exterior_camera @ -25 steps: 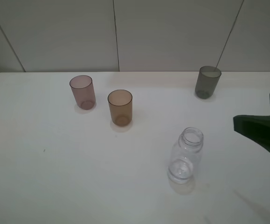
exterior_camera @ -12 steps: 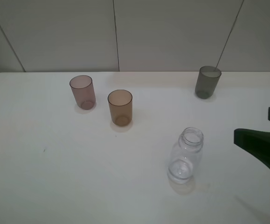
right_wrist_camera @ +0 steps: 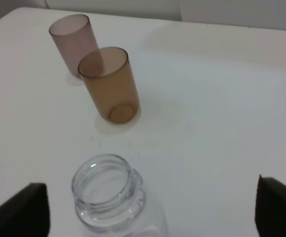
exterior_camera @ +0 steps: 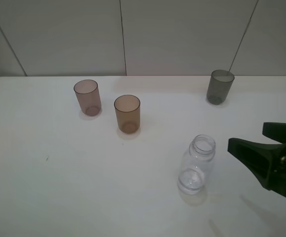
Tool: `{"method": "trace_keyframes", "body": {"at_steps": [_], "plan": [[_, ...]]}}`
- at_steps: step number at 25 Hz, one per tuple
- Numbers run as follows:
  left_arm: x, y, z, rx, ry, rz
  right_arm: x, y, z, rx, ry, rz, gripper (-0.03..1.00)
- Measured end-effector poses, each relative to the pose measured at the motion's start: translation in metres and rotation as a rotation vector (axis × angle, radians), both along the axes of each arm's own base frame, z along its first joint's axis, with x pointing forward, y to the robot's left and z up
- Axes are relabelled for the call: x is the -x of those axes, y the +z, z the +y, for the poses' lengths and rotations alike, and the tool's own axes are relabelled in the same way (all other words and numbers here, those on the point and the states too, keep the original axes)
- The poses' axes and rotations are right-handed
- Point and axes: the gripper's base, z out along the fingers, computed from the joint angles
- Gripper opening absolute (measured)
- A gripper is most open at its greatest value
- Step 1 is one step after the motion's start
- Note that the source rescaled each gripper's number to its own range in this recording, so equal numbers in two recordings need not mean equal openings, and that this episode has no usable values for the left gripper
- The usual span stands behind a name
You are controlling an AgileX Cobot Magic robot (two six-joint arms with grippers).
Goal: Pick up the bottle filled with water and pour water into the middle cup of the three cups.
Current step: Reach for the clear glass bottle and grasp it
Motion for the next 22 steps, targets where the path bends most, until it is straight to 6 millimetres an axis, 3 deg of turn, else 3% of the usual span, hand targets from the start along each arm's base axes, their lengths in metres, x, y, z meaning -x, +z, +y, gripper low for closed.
{"method": "trace_keyframes", "body": {"at_steps": [11, 22], "plan": [[0.000, 0.000, 0.000, 0.000, 0.000, 0.000, 0.002, -0.021, -0.001, -0.047, -0.016, -0.026, 0.88], [0.000, 0.000, 0.000, 0.000, 0.000, 0.000, -0.003, -0.038, 0.012, 0.005, 0.062, -0.007, 0.88]]}}
